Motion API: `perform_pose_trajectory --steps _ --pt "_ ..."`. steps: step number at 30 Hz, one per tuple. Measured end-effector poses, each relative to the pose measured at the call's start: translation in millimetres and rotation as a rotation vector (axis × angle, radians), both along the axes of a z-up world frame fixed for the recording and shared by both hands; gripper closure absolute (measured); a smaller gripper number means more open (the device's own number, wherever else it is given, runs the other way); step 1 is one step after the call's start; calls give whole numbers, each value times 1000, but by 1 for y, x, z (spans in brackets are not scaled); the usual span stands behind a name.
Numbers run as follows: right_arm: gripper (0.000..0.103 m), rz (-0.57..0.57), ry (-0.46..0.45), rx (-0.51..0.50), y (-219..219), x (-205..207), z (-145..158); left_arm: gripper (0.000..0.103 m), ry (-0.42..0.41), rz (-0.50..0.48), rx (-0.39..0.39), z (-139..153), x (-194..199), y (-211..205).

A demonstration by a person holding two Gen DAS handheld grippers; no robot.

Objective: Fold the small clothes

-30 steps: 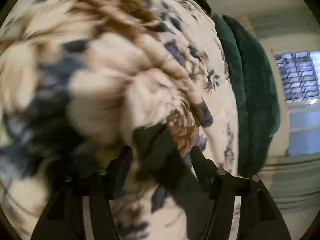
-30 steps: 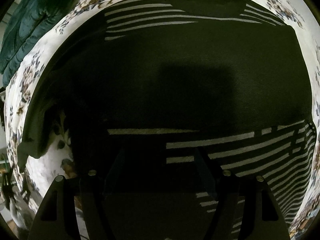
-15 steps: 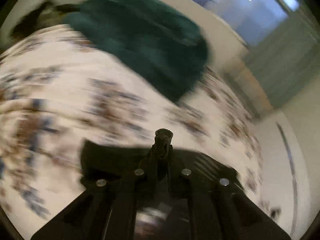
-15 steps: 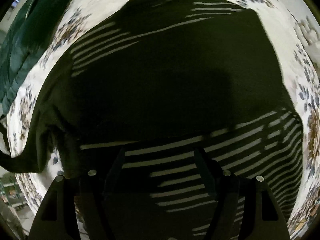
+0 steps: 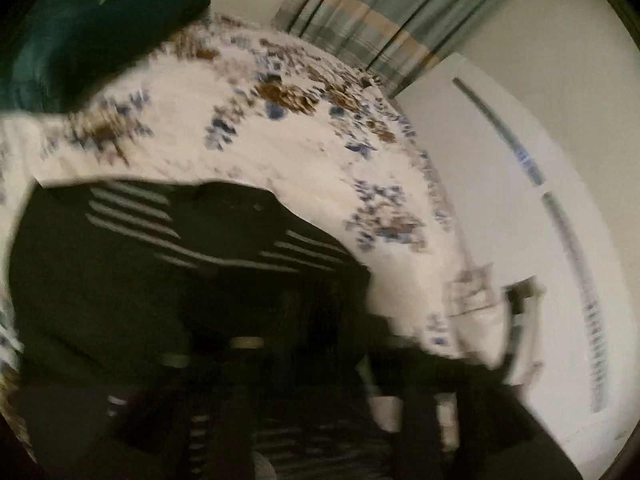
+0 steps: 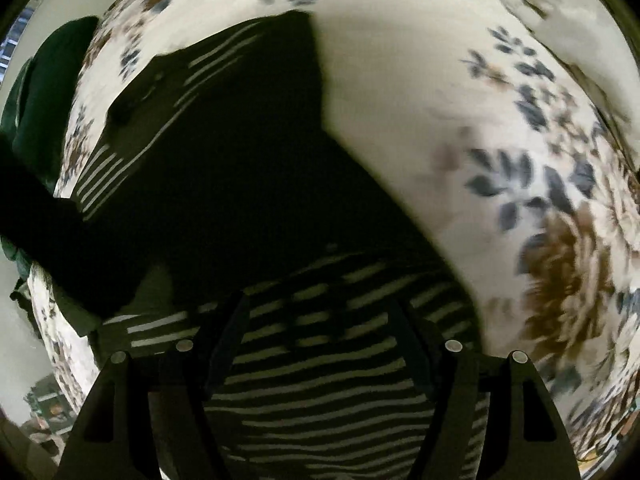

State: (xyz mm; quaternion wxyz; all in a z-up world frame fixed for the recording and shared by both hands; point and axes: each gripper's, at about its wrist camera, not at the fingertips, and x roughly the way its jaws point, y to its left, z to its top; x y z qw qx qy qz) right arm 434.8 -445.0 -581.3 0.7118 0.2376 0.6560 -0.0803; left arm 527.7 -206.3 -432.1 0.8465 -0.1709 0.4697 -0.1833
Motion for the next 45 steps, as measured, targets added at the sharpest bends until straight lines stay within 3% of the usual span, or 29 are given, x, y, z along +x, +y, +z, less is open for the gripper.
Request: perform_pose_trajectory --steps 1,2,5,7,12,16,18,19,20,22,24,26,29,31,33,36,39,42,45 --pt "30 -11 -1 4 -11 -1 0 13 -26 5 30 1 -3 2" --pt "30 -22 -7 22 -21 -2 2 2 -46 21 67 1 -5 10" --pt "30 -50 -34 89 -42 -3 10 0 -63 82 227 -8 -8 49" --pt "30 -57 -64 144 -41 10 15 0 -41 169 376 -17 -15 90" --pt "30 38 -126 211 -15 72 13 0 36 346 537 -45 -39 186" --pt "30 173 -107 136 25 130 -14 0 111 458 606 -64 -53 240" --pt "33 215 -59 107 43 156 -38 0 134 508 604 -69 -56 257" --pt "46 235 -37 112 50 164 -47 0 140 528 605 -71 -55 261" --pt "97 250 -45 103 54 166 -50 0 143 550 599 -73 -55 266" --pt "94 249 -113 21 57 161 -32 0 142 565 581 -75 -51 267" --pt "94 228 -205 -63 49 151 6 0 144 561 561 -79 -38 262" --pt "94 185 -228 -118 26 147 25 0 151 539 539 -85 -23 255" --pt "94 101 -159 -155 -18 160 17 0 164 484 523 -98 3 237" --pt "93 75 -80 -132 -37 173 -6 0 172 439 522 -108 19 223" --pt "81 75 2 -87 -46 183 -22 0 187 390 545 -120 34 211" --pt "66 15 -44 -87 -55 171 -3 0 211 337 579 -129 41 198" --pt "66 -71 -95 33 -56 130 17 0 255 351 477 -119 23 200" --pt "66 -102 -56 226 -34 100 4 0 292 436 227 -109 -3 221" --pt "66 -110 -10 329 -8 93 -25 2 338 510 32 -121 -13 239"
